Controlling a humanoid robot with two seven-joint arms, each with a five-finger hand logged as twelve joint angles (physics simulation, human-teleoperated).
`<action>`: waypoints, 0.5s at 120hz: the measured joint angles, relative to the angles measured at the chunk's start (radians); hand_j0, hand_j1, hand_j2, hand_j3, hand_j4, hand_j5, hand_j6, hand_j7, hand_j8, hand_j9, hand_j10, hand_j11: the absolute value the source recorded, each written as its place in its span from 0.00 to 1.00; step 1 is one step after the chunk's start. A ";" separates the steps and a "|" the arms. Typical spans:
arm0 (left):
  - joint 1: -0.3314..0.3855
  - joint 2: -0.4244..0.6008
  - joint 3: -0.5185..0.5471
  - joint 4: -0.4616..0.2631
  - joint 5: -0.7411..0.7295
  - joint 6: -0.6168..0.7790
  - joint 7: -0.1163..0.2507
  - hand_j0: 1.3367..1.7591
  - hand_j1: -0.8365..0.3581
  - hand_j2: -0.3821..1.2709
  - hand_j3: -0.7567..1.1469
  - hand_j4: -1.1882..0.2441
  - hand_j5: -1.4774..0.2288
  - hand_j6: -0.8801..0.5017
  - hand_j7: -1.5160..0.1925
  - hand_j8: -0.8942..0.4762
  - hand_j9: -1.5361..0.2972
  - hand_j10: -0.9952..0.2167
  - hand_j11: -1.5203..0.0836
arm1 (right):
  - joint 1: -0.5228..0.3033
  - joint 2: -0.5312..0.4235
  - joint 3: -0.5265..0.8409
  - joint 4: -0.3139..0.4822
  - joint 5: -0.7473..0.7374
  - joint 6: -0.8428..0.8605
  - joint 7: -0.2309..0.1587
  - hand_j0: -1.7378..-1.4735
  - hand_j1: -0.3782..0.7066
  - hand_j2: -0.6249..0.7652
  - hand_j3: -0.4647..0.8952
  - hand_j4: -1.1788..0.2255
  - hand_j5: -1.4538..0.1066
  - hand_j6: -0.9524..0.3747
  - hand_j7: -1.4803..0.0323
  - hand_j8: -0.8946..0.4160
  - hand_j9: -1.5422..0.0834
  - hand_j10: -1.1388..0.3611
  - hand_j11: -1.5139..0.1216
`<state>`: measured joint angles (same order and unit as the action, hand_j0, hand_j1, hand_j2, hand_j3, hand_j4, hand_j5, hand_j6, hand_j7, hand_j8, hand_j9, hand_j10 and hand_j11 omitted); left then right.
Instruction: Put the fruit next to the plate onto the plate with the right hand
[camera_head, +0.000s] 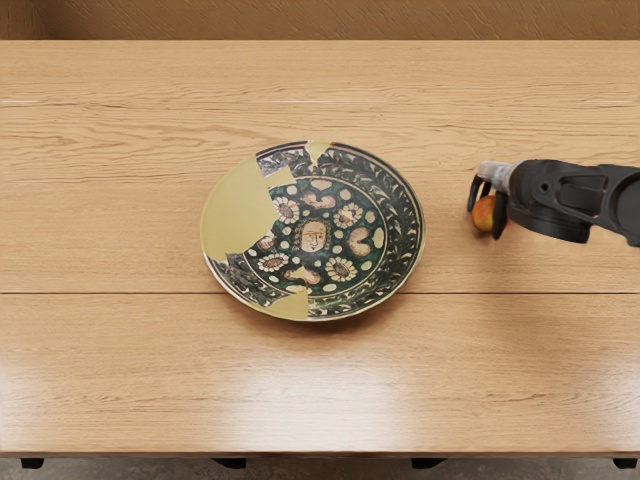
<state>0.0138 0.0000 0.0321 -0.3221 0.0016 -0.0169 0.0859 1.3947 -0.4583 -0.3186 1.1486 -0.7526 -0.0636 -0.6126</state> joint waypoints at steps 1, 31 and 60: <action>0.000 0.000 0.000 0.000 0.000 0.000 0.000 0.76 0.99 0.23 0.40 0.83 0.87 0.64 0.89 0.65 0.84 0.82 0.95 | 0.001 0.000 0.001 -0.001 0.000 0.000 0.000 0.35 0.56 0.53 0.34 0.39 0.25 0.44 0.32 0.43 0.31 0.38 0.29; 0.000 0.000 0.000 0.000 0.000 0.000 0.000 0.76 0.99 0.23 0.40 0.83 0.87 0.64 0.89 0.65 0.84 0.82 0.95 | 0.058 -0.004 0.011 -0.017 0.006 0.017 0.000 0.34 0.57 0.54 0.34 0.41 0.24 0.45 0.31 0.45 0.29 0.39 0.28; 0.000 0.000 0.000 0.000 0.000 0.000 0.000 0.76 0.99 0.23 0.40 0.83 0.87 0.64 0.89 0.65 0.84 0.82 0.95 | 0.160 0.001 0.076 -0.013 0.009 0.104 0.000 0.34 0.57 0.54 0.34 0.42 0.22 0.46 0.30 0.46 0.28 0.40 0.27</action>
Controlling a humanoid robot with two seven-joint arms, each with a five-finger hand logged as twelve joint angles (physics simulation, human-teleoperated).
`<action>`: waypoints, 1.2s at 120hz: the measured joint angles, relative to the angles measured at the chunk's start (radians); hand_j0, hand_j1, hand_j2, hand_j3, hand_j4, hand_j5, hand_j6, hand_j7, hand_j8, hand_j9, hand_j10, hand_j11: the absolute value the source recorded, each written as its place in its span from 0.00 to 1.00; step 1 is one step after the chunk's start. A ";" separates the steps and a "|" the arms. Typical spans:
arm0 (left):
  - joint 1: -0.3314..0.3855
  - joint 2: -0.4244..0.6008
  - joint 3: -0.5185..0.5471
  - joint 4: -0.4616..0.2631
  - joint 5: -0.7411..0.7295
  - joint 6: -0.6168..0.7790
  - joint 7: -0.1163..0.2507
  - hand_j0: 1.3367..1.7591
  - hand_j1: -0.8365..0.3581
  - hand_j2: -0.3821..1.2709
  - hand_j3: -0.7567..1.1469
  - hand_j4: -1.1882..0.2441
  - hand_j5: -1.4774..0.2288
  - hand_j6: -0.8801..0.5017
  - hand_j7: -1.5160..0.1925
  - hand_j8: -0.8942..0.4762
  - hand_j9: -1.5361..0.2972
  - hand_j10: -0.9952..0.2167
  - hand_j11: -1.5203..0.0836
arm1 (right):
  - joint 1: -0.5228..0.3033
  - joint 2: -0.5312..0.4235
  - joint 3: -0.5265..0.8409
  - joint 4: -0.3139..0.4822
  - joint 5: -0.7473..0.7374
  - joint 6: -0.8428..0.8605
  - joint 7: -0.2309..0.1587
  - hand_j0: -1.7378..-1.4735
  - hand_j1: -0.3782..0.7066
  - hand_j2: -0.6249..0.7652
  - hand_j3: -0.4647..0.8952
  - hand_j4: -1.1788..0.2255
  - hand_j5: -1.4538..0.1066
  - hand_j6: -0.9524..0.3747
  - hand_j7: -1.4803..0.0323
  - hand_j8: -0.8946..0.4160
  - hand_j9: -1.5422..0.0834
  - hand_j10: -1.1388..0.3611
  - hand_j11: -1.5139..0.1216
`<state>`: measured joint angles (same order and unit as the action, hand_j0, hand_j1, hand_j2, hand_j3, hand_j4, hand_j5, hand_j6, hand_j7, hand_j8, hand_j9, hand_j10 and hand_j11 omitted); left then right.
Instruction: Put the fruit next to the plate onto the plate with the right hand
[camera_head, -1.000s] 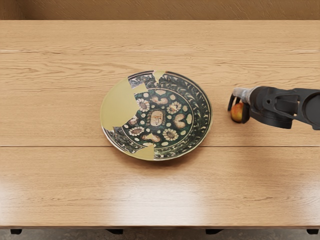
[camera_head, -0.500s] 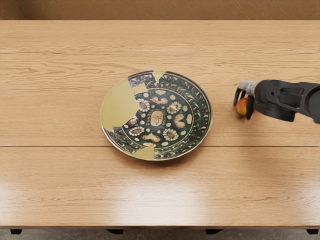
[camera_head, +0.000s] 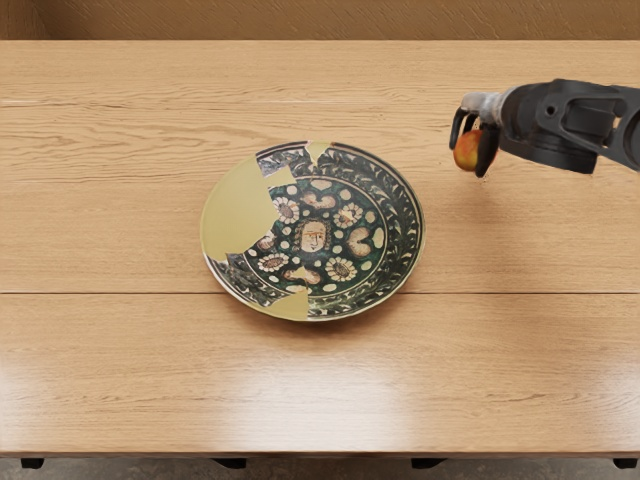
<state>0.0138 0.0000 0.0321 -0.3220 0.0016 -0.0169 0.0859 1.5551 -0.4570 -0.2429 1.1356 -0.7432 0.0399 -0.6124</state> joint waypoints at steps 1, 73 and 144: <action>0.000 0.000 0.000 0.000 0.000 0.000 0.000 0.76 0.99 0.23 0.40 0.83 0.87 0.64 0.89 0.65 0.84 0.82 0.95 | 0.004 0.000 0.001 0.000 0.000 0.003 0.000 0.34 0.57 0.54 0.34 0.42 0.22 0.46 0.30 0.46 0.27 0.40 0.27; 0.000 0.000 0.000 0.000 0.000 0.000 0.000 0.76 0.99 0.23 0.40 0.83 0.87 0.64 0.89 0.65 0.84 0.82 0.95 | 0.109 0.209 0.107 0.001 0.083 0.090 0.001 0.32 0.61 0.64 0.34 0.43 0.19 0.48 0.30 0.48 0.26 0.41 0.24; 0.000 0.000 0.000 0.000 0.000 0.000 0.000 0.76 0.99 0.23 0.40 0.83 0.87 0.64 0.89 0.65 0.84 0.82 0.95 | -0.003 0.290 0.142 -0.004 0.080 0.093 0.002 0.31 0.62 0.69 0.34 0.39 0.22 0.46 0.30 0.43 0.29 0.37 0.27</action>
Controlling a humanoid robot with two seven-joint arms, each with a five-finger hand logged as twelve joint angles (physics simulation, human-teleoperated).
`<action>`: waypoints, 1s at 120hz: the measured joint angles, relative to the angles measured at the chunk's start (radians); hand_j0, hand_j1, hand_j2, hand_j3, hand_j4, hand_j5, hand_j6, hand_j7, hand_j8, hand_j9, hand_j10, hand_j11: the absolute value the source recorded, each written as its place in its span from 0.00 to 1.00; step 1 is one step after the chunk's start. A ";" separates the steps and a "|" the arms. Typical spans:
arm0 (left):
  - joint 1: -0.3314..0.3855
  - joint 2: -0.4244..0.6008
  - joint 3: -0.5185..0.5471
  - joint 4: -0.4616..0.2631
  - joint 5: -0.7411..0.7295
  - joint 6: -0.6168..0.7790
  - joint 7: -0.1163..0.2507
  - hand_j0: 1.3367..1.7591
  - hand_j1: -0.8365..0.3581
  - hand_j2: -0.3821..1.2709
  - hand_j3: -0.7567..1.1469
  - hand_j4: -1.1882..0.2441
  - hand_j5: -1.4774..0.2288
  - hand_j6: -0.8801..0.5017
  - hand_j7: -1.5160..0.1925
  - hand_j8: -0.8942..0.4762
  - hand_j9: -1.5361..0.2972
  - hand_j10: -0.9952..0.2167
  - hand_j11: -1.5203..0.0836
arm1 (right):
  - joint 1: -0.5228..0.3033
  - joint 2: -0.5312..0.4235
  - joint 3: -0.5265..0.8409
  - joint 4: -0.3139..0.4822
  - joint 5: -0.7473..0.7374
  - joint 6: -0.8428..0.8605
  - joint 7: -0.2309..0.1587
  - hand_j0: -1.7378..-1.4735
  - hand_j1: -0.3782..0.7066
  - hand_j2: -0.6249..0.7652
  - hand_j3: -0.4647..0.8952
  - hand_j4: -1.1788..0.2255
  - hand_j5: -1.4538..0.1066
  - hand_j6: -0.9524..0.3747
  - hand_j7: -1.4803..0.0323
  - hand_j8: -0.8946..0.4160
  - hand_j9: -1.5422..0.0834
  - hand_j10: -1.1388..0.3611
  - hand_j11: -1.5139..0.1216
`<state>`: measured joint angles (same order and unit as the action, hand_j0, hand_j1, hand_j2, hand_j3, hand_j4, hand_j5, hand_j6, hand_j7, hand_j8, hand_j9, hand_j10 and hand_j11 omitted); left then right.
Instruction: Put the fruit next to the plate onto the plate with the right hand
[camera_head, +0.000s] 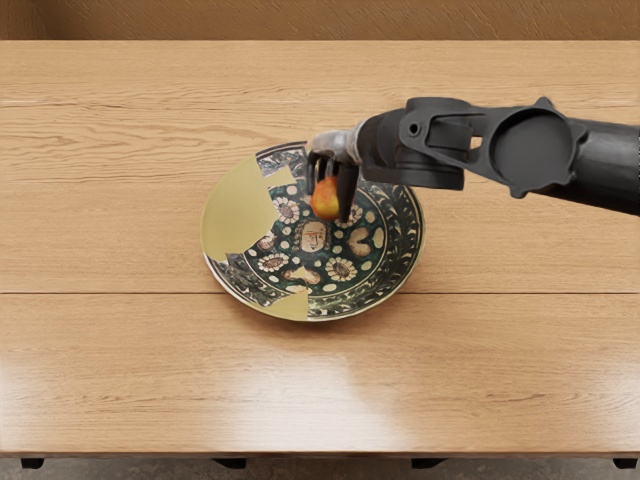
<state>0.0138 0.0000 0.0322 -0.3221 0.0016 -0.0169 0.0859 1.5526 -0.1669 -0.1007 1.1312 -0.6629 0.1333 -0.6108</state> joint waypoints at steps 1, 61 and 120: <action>0.000 0.000 0.000 0.000 0.000 0.000 0.000 0.76 0.99 0.23 0.40 0.83 0.87 0.64 0.89 0.65 0.84 0.82 0.95 | -0.002 0.000 0.000 0.000 -0.001 0.000 0.000 0.31 0.62 0.69 0.34 0.39 0.22 0.46 0.30 0.43 0.29 0.37 0.27; 0.000 0.000 0.000 0.000 0.000 0.000 0.000 0.76 0.99 0.23 0.40 0.83 0.87 0.64 0.89 0.65 0.84 0.82 0.95 | -0.050 0.055 -0.011 -0.078 -0.011 -0.006 0.000 0.31 0.50 0.57 0.34 0.47 0.40 0.48 0.47 0.44 0.46 0.43 0.44; 0.000 0.000 0.000 0.000 0.000 0.000 0.000 0.76 0.99 0.23 0.40 0.83 0.87 0.64 0.89 0.65 0.84 0.82 0.95 | -0.030 -0.009 0.123 -0.114 0.107 0.206 0.000 0.30 0.10 0.46 0.34 0.79 0.86 0.67 0.91 0.64 0.88 0.71 0.86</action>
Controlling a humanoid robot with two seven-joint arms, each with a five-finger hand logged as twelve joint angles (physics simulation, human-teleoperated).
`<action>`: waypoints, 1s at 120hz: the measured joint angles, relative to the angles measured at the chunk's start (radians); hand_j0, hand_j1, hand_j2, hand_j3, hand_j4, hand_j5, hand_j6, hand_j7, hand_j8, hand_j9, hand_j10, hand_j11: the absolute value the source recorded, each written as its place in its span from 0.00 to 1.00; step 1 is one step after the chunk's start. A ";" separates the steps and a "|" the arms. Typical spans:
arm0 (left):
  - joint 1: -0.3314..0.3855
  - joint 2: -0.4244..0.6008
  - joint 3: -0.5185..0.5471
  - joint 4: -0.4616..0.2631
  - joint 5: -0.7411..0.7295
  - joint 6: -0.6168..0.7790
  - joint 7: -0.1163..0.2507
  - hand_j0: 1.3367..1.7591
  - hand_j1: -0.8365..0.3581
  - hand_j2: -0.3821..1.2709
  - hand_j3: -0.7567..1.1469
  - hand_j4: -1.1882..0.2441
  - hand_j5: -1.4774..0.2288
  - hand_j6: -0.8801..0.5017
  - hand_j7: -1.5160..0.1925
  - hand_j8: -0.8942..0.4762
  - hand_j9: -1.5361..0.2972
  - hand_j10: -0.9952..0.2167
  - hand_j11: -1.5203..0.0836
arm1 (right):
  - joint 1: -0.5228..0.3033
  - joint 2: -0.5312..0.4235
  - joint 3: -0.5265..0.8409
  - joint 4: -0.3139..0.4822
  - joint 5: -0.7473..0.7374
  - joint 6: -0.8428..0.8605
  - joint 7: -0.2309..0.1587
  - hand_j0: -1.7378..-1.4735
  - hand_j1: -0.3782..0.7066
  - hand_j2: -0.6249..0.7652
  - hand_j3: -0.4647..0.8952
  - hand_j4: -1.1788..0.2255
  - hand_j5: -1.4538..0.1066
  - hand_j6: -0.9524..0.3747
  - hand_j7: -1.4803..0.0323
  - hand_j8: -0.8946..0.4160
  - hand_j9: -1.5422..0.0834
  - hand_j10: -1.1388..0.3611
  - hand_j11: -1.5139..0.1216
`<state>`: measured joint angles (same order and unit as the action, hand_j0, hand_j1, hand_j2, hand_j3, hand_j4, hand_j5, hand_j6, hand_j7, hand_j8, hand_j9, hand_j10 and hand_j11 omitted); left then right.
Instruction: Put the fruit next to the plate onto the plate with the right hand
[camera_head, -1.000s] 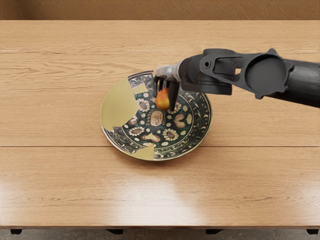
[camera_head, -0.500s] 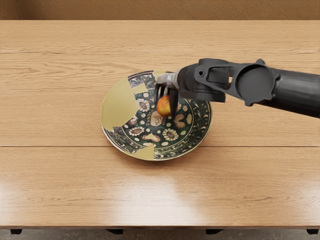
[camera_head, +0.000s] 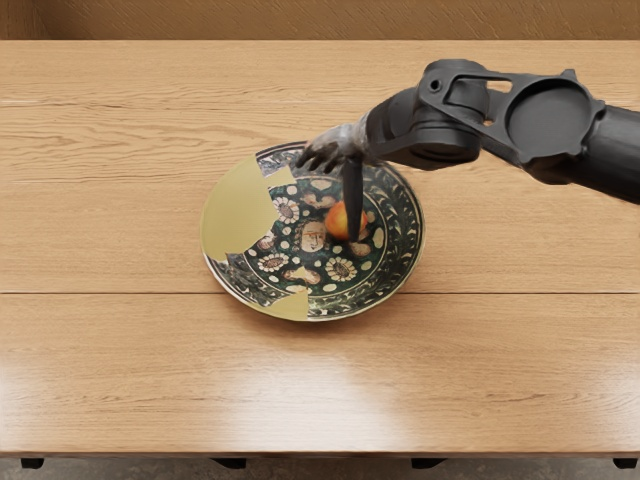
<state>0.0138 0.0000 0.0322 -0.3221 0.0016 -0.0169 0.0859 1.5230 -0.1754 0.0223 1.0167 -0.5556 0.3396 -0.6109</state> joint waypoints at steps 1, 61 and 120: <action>0.000 0.000 0.000 0.000 0.000 0.000 0.000 0.76 0.99 0.23 0.40 0.83 0.87 0.64 0.89 0.65 0.84 0.82 0.95 | 0.000 -0.005 0.007 0.000 0.002 0.014 0.000 0.30 0.10 0.46 0.34 0.79 0.86 0.68 0.91 0.64 0.89 0.71 0.86; 0.000 0.000 0.000 0.000 0.000 0.000 0.000 0.76 0.99 0.23 0.40 0.83 0.87 0.64 0.89 0.65 0.84 0.82 0.95 | -0.059 -0.392 0.121 -0.002 0.193 0.269 0.132 0.30 0.06 0.45 0.34 0.81 0.90 0.69 0.95 0.66 0.92 0.74 0.90; 0.000 0.000 0.000 0.000 0.000 0.000 0.000 0.76 0.99 0.23 0.40 0.83 0.87 0.64 0.89 0.65 0.84 0.82 0.95 | -0.121 -0.479 0.123 -0.013 0.229 0.271 0.150 0.30 0.05 0.45 0.34 0.82 0.91 0.70 0.96 0.66 0.93 0.74 0.90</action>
<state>0.0138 0.0000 0.0321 -0.3221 0.0016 -0.0169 0.0859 1.4023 -0.6543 0.1458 1.0037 -0.3268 0.6111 -0.4605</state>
